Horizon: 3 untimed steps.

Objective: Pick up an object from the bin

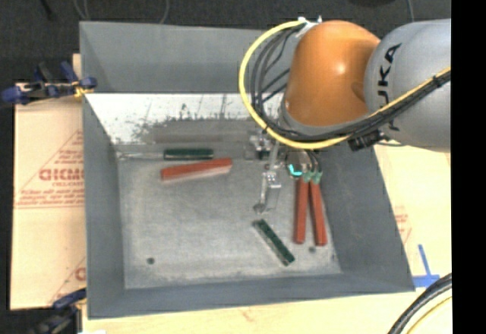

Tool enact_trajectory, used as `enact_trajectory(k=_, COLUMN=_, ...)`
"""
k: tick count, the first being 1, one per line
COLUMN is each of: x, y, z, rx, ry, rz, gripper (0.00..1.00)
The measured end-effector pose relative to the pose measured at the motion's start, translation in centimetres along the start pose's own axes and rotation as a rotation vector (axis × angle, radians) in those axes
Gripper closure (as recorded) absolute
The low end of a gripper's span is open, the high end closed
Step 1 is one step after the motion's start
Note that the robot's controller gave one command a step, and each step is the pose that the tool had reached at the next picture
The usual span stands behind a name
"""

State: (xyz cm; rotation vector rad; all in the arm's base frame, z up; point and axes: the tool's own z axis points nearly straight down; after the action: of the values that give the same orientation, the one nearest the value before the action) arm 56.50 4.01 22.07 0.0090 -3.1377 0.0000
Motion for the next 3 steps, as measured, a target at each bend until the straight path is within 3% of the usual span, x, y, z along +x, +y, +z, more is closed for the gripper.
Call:
enact_trajectory(k=1, x=-4.3, y=-11.9, z=2.0, rx=0.005, ry=-0.01, rz=-0.107, gripper=0.0)
enact_trajectory(k=2, x=1.0, y=-18.1, z=7.4, rx=0.003, ry=-0.002, rz=-0.563, gripper=0.0)
enact_trajectory(k=3, x=1.9, y=-15.5, z=14.6, rx=0.002, ry=-0.006, rz=-0.994, gripper=0.0)
